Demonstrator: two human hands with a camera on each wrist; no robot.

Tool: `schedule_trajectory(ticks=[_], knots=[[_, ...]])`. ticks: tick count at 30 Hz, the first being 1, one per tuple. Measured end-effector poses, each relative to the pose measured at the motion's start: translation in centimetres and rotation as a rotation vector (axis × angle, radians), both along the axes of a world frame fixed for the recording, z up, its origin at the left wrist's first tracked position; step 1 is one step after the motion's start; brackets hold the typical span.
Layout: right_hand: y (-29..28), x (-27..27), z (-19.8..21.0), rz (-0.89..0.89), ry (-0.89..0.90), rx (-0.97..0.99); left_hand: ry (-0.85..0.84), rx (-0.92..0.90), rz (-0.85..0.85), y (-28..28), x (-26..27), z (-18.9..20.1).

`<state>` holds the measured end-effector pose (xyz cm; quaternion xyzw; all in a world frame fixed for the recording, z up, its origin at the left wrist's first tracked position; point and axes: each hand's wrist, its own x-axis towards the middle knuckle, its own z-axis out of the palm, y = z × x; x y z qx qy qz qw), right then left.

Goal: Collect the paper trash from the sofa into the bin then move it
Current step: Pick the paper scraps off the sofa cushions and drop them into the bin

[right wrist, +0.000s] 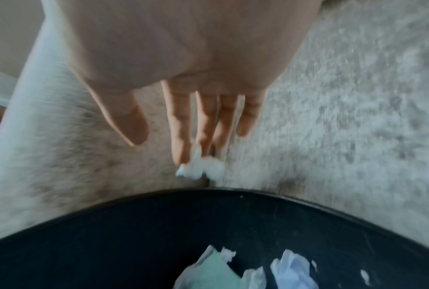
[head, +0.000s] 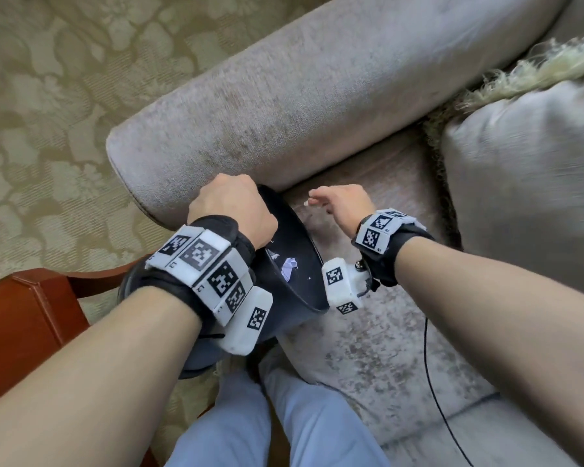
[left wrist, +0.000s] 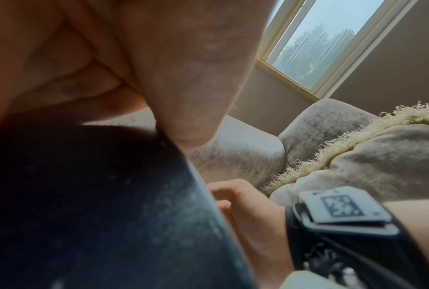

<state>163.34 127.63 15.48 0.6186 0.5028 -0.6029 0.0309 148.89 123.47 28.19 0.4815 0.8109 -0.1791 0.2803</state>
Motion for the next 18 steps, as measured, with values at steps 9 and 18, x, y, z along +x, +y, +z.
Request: schedule_trajectory(ticks=[9, 18], knots=[[-4.7, -1.9, 4.6, 0.154, 0.112, -0.434, -0.052, 0.052, -0.007, -2.4, -2.4, 0.8], [-8.2, -1.8, 3.2, -0.067, -0.447, -0.146, -0.103, 0.063, 0.002, -6.9, -7.9, 1.6]])
